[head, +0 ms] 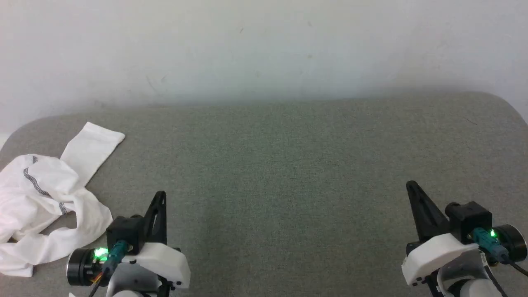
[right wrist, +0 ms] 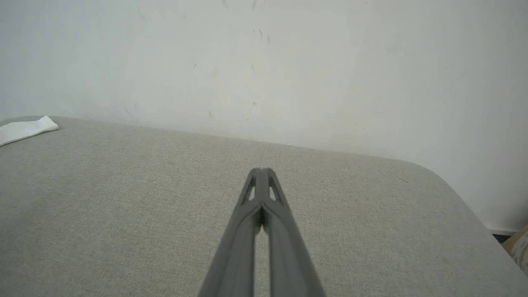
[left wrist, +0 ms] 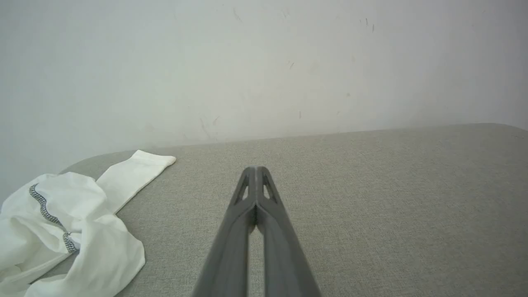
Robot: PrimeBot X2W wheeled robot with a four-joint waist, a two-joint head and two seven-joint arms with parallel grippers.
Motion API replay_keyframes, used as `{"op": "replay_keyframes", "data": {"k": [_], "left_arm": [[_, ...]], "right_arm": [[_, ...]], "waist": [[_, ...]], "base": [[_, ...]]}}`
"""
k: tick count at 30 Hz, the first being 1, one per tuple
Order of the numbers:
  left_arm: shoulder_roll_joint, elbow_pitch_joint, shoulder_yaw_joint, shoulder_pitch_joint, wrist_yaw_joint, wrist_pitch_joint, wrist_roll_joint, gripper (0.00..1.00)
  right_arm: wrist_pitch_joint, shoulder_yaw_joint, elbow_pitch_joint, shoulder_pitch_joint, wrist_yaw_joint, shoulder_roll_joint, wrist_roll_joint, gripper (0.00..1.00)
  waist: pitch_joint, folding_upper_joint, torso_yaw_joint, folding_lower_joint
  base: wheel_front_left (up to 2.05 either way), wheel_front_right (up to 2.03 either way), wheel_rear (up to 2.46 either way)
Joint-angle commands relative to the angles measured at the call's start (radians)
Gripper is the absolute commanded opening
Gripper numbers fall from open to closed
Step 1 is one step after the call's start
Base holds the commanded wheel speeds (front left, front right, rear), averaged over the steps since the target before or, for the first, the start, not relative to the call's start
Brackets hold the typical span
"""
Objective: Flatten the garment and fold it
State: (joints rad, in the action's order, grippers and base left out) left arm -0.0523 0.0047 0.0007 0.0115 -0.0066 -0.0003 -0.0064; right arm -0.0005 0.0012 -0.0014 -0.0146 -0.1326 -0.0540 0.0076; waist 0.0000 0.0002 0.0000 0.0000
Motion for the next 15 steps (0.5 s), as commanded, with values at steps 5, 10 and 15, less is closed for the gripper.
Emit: {"op": "replay_keyframes", "data": {"k": [5, 10, 15], "left_arm": [[0.002, -0.005, -0.001, -0.011, 0.007, 0.0, 0.006, 0.0], [0.002, -0.005, -0.001, -0.011, 0.007, 0.0, 0.006, 0.0], [0.002, -0.005, -0.001, -0.011, 0.007, 0.0, 0.006, 0.0]], "right_arm": [[0.0, -0.001, 0.001, 0.015, 0.002, 0.004, -0.008, 0.0], [0.0, -0.001, 0.001, 0.015, 0.002, 0.004, -0.008, 0.0], [0.0, -0.001, 0.001, 0.015, 0.002, 0.004, -0.008, 0.0]], "waist": [[0.0, -0.0002, 0.0, 0.0], [0.0, -0.0002, 0.0, 0.0], [0.0, -0.0002, 0.0, 0.0]], "base": [[0.0, 0.0, 0.0], [0.0, 0.0, 0.0], [0.0, 0.0, 0.0]]}}
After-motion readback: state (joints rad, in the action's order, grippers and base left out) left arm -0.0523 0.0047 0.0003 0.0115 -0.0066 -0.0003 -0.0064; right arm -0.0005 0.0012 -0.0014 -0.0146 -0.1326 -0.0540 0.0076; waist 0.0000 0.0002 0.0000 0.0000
